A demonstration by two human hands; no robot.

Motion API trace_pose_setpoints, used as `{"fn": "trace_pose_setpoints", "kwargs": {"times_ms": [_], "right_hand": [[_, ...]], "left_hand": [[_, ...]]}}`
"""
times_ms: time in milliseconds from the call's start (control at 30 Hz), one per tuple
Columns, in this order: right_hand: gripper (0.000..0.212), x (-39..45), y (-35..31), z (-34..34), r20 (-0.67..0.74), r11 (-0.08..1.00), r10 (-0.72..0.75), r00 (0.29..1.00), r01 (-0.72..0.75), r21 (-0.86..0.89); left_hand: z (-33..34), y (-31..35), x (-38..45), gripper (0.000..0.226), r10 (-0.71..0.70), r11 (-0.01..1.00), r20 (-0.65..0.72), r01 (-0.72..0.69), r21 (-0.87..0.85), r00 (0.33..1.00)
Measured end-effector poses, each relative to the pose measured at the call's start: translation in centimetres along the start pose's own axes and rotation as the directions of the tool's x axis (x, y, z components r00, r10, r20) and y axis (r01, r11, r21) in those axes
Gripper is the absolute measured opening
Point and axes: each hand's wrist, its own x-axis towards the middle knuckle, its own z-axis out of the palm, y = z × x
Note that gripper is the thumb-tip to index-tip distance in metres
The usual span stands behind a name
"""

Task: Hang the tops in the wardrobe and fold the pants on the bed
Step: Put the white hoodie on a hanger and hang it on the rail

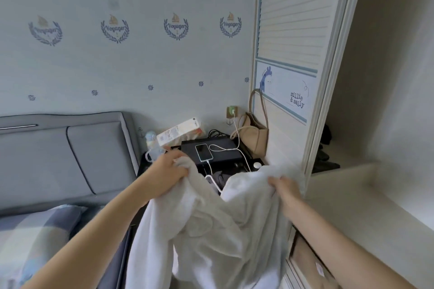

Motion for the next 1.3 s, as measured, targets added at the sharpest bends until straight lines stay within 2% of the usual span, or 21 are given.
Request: {"fn": "trace_pose_setpoints", "kwargs": {"times_ms": [67,133,200,267,333,400,433,500,533,600,700,733,800,867,933,1000,1033,1067,1100,1200,1300], "right_hand": [[0.01,-1.3,-3.0,-0.3,0.01,0.989,-0.111,0.994,0.109,0.101],[0.009,-3.1,-5.9,-0.4,0.087,0.959,-0.211,0.974,0.189,0.212],[0.009,-4.9,-8.7,-0.8,0.202,0.928,-0.298,0.933,0.233,0.292],[0.017,-6.4,-11.0,-1.7,0.26,0.9,-0.367,0.893,0.269,0.344],[0.015,-7.7,-12.8,-3.2,0.258,0.872,-0.419,0.871,0.306,0.382],[0.015,-8.6,-13.9,-4.6,0.257,0.855,-0.447,0.857,0.325,0.404],[0.017,-9.0,-14.1,-5.0,0.266,0.851,-0.461,0.846,0.338,0.402],[0.018,-9.5,-14.1,-5.6,0.273,0.855,-0.476,0.836,0.367,0.365],[0.019,-9.6,-13.9,-5.9,0.269,0.86,-0.478,0.837,0.382,0.34],[0.02,-9.7,-13.7,-6.8,0.224,0.864,-0.482,0.847,0.418,0.28],[0.016,-9.1,-13.3,-10.0,0.04,0.896,-0.414,0.909,0.399,0.196],[0.014,-8.7,-12.9,-11.1,-0.029,0.917,-0.385,0.922,0.386,0.099],[0.02,-7.9,-12.1,-12.8,-0.159,0.91,-0.386,0.909,0.346,-0.23],[0.025,-8.0,-11.3,-13.6,-0.238,0.764,-0.449,0.861,0.232,-0.602],[0.03,-9.6,-10.6,-13.1,-0.21,0.576,-0.55,0.808,0.185,-0.796],[0.046,-12.1,-9.9,-11.9,-0.178,0.501,-0.715,0.676,0.318,-0.805],[0.042,-13.2,-9.6,-11.3,-0.165,0.475,-0.789,0.592,0.417,-0.775],[0.035,-14.1,-9.6,-10.6,-0.15,0.466,-0.813,0.563,0.475,-0.746],[0.035,-14.7,-9.6,-10.0,-0.136,0.479,-0.797,0.589,0.478,-0.737],[0.046,-14.8,-9.8,-9.5,-0.143,0.491,-0.666,0.732,0.286,-0.823],[0.032,-14.7,-9.4,-9.9,-0.158,0.51,-0.689,0.707,0.318,-0.799]], "left_hand": [[2.0,-2.5,0.7,0.023,-0.121,0.974,0.274,0.061,0.216,0.954],[4.3,-4.2,1.4,0.042,-0.231,0.914,0.503,0.008,0.406,0.833],[6.4,-4.4,1.7,0.052,-0.318,0.9,0.574,0.05,0.433,0.754],[8.0,-3.8,2.9,0.056,-0.262,0.952,0.544,0.121,0.281,0.797],[8.9,-2.3,4.0,0.056,-0.131,0.99,0.432,0.138,0.016,0.892],[8.5,0.0,5.1,0.059,0.06,0.991,0.279,-0.023,-0.134,0.958],[8.2,1.3,5.4,0.067,0.152,0.975,0.232,-0.108,-0.192,0.961],[8.1,3.9,5.6,0.079,0.22,0.938,0.24,-0.138,-0.318,0.945],[8.3,4.8,5.6,0.068,0.229,0.914,0.247,-0.12,-0.389,0.942],[8.7,6.7,5.1,0.026,0.241,0.862,0.228,-0.101,-0.496,0.943],[8.6,8.7,4.0,0.008,0.274,0.793,0.126,-0.15,-0.591,0.953],[8.5,9.5,3.7,0.007,0.296,0.77,0.097,-0.177,-0.613,0.95],[8.5,11.4,3.0,0.011,0.35,0.76,0.055,-0.249,-0.6,0.935],[9.1,13.7,2.3,0.013,0.416,0.752,0.016,-0.334,-0.568,0.909],[9.9,15.9,2.1,0.015,0.461,0.739,-0.031,-0.403,-0.539,0.887],[10.8,17.9,2.2,0.016,0.435,0.737,-0.056,-0.391,-0.551,0.899],[11.4,18.7,2.3,0.016,0.397,0.737,-0.054,-0.354,-0.576,0.916],[12.0,19.3,2.4,0.017,0.353,0.741,-0.044,-0.308,-0.596,0.934],[12.7,19.9,2.3,0.019,0.32,0.745,-0.021,-0.265,-0.612,0.947],[14.2,20.8,1.7,0.019,0.282,0.725,0.035,-0.189,-0.662,0.959],[14.2,20.8,1.8,0.021,0.274,0.713,0.033,-0.18,-0.677,0.961]]}}
